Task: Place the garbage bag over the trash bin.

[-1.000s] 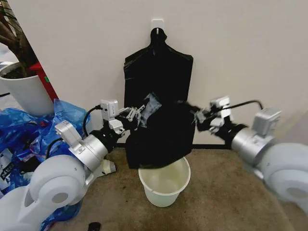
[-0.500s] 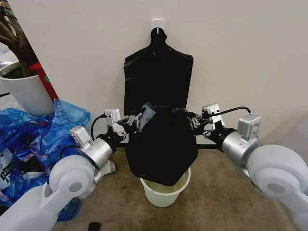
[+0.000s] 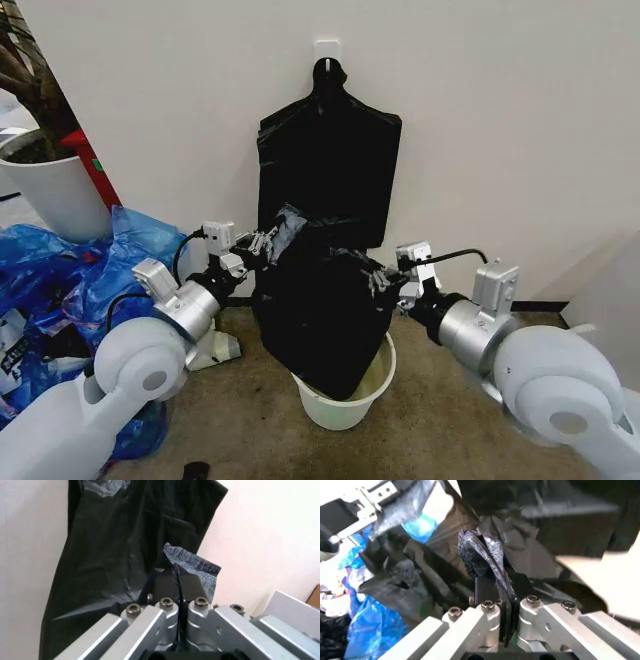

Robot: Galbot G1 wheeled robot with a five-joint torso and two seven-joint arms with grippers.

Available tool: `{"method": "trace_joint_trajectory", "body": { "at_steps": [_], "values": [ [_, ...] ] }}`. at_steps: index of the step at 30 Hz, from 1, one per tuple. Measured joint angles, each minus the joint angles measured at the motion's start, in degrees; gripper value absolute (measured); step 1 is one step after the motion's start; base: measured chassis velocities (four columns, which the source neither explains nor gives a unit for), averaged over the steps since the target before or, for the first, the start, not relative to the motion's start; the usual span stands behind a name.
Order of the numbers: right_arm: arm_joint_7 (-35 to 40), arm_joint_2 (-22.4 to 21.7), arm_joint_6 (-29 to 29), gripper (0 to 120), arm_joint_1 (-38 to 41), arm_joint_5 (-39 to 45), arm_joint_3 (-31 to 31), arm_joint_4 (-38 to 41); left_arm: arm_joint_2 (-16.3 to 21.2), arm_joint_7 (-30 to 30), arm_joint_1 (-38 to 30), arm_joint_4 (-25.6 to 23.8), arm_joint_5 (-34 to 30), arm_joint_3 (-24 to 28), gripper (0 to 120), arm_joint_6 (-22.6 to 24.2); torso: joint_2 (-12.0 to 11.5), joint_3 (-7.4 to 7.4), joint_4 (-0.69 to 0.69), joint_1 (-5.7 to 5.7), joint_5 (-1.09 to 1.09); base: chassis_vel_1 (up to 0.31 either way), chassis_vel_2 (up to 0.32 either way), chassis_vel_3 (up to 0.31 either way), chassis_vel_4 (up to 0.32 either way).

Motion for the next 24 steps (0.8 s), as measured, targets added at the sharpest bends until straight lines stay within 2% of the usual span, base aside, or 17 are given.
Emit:
{"method": "trace_joint_trajectory", "body": {
  "at_steps": [6,10,16,24],
  "values": [
    [1.87,1.40,0.16,0,-1.40,-0.36,-0.20,0.01,-0.78,0.75,3.64,0.02,3.19,-0.35,0,-0.17,0.00,0.00,0.01,0.00,0.00,0.000,0.000,0.000,0.000],
    [1.68,1.68,-0.16,0,-3.31,-1.27,2.27,-1.99,-2.78,1.58,10.55,0.16,7.50,-0.52,0,-1.03,0.00,0.00,0.01,0.00,-0.01,0.000,0.000,0.000,0.000],
    [0.41,3.48,-1.14,0,-5.59,-0.96,3.83,-5.61,-4.98,3.87,15.83,2.10,12.58,0.17,0,-2.54,0.00,0.00,0.02,0.00,-0.01,0.000,0.000,0.000,0.000],
    [1.94,7.17,-0.65,0,-8.63,0.20,0.21,-4.62,-6.86,3.84,18.11,2.17,14.18,0.90,0,-2.72,0.00,0.00,0.01,0.00,-0.02,0.000,0.000,0.000,0.000]
  ]
}}
